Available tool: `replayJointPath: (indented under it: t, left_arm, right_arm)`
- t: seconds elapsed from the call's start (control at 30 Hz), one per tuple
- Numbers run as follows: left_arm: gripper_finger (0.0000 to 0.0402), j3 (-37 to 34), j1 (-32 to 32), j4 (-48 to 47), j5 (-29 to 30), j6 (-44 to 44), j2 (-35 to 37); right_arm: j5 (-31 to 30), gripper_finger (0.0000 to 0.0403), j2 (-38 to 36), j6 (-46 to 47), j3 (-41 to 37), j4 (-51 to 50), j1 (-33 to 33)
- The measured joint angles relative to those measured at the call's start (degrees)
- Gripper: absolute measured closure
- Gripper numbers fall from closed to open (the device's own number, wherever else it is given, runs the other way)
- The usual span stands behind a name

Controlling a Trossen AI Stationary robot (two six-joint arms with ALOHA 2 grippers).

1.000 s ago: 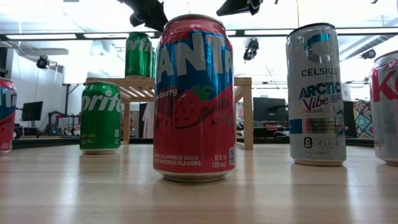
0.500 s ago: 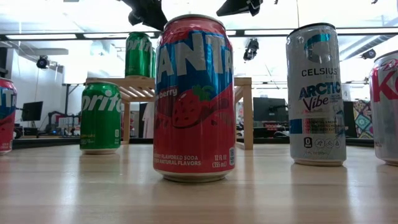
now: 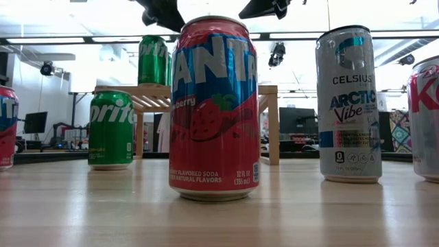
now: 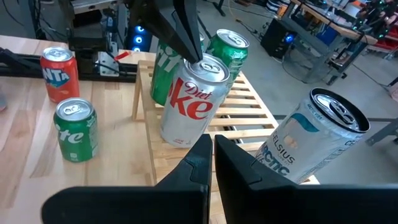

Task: Place canned beverage on shelf
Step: Adjust the soda cans

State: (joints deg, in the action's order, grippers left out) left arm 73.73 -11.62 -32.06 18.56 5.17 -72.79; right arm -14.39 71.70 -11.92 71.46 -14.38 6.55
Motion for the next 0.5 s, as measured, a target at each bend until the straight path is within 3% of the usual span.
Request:
replayJointPath:
  t: [0.27,0.5]
  left_arm:
    - [0.0401,0.5,1.5,0.0,-0.1,0.3,2.1]
    - [0.0401,-0.9,5.4,1.4,-6.6,0.7,5.6]
  right_arm:
    - [-0.1,0.0394,0.0,1.6,0.0,0.0,0.0]
    - [-0.2,0.0394,0.5,6.6,-0.9,0.0,0.0]
